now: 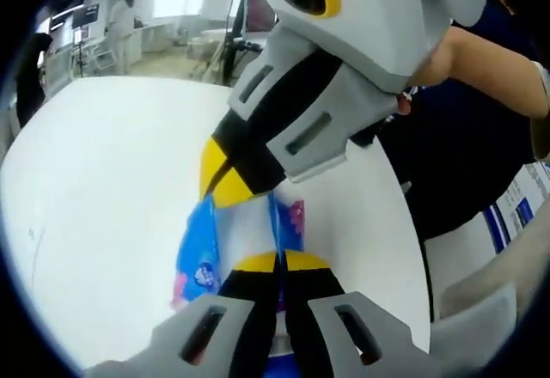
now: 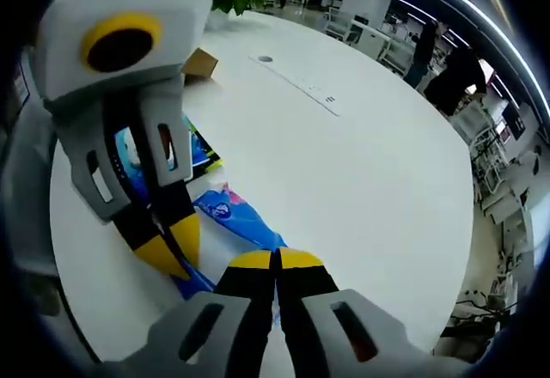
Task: Operate the shoe box by opening the lid, removing the specified soft item, and placing it in the target area until the item is outside and the box remains undamaged.
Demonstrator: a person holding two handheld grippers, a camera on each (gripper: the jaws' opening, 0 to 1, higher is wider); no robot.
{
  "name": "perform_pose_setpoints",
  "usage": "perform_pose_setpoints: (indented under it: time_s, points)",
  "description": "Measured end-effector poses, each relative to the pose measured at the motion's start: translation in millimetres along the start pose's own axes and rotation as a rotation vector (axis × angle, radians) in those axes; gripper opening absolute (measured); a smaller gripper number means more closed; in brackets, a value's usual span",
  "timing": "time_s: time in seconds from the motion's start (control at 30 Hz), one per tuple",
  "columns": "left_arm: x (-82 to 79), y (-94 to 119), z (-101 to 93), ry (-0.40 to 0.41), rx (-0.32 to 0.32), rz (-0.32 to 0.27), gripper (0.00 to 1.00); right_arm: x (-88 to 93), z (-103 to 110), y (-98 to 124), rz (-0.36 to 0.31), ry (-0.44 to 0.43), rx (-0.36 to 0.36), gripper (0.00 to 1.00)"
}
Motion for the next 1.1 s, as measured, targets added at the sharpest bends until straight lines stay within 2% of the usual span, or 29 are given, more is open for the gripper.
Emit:
perform_pose_setpoints:
  time_s: [0.27, 0.6, 0.83, 1.1]
  points:
    - [-1.6, 2.9, -3.2, 0.001, -0.039, 0.004, 0.0, -1.2, -0.4, -0.2, 0.005, 0.026, 0.022, 0.0]
    - [-12.1, 11.9, -15.0, -0.093, -0.083, 0.034, 0.13, -14.9, -4.0, 21.5, -0.028, 0.012, 0.071, 0.12]
    - [-12.4, 36.4, -32.4, -0.098, -0.105, 0.0, 0.19, -32.0, -2.0, 45.1, -0.072, -0.034, 0.079, 0.19]
    - [2.9, 70.3, -53.7, -0.075, -0.142, 0.0, 0.27, -56.3, 20.0, 71.9, -0.099, -0.037, 0.048, 0.25]
Point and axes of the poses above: the point that each gripper's makers call its tool centre point, and the gripper's own axes: y roughly backward along the fingers, z roughly to its left, x roughly out of its underside, the point moved 8 cm from there along y, roughly backward along the fingers, and after that the axes turned 14 degrees about x, right-handed, at the moved point
